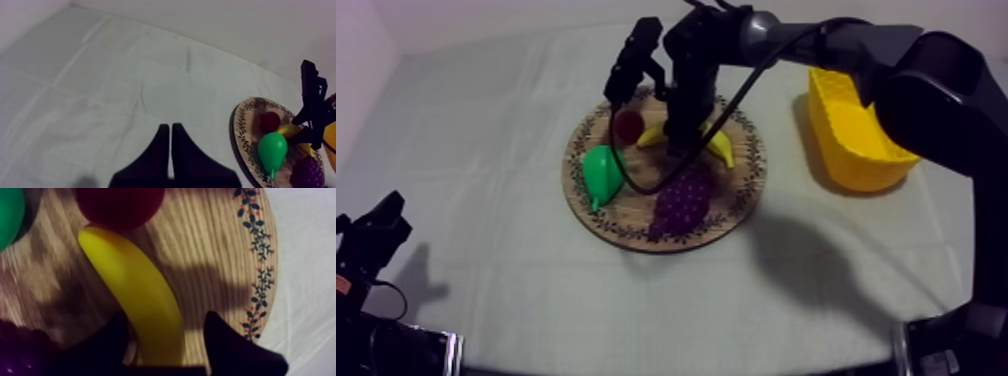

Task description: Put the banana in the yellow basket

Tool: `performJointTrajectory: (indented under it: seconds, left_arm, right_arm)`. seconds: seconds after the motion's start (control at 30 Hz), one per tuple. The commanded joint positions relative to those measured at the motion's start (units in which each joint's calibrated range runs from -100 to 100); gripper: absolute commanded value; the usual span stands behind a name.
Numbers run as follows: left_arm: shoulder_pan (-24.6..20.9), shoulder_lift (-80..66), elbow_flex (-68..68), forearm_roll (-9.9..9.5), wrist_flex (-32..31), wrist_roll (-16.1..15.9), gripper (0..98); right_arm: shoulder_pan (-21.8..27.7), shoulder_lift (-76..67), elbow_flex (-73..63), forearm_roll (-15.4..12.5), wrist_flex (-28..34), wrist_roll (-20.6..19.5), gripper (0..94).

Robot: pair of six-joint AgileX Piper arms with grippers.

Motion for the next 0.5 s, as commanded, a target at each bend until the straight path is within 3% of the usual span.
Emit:
performJointTrajectory:
  seconds: [0.0,0.27,0.47]
  left_arm:
    - [0.03,-0.03,0.03,0.02,-0.02,-0.01,0.1]
    - [0.03,-0.03,0.03,0.02,-0.02,-0.01,0.1]
    - [0.03,-0.03,0.03,0.02,-0.02,-0.01,0.1]
  right_arm:
    - [0.14,0.05,0.18,-0.19,0.0,0.14,36.1]
    - [0.67,0.37,-0.1,-0.78,0.11,0.56,24.0]
    - [0.79,0.36,-0.11,-0.85,0.11,0.52,21.7]
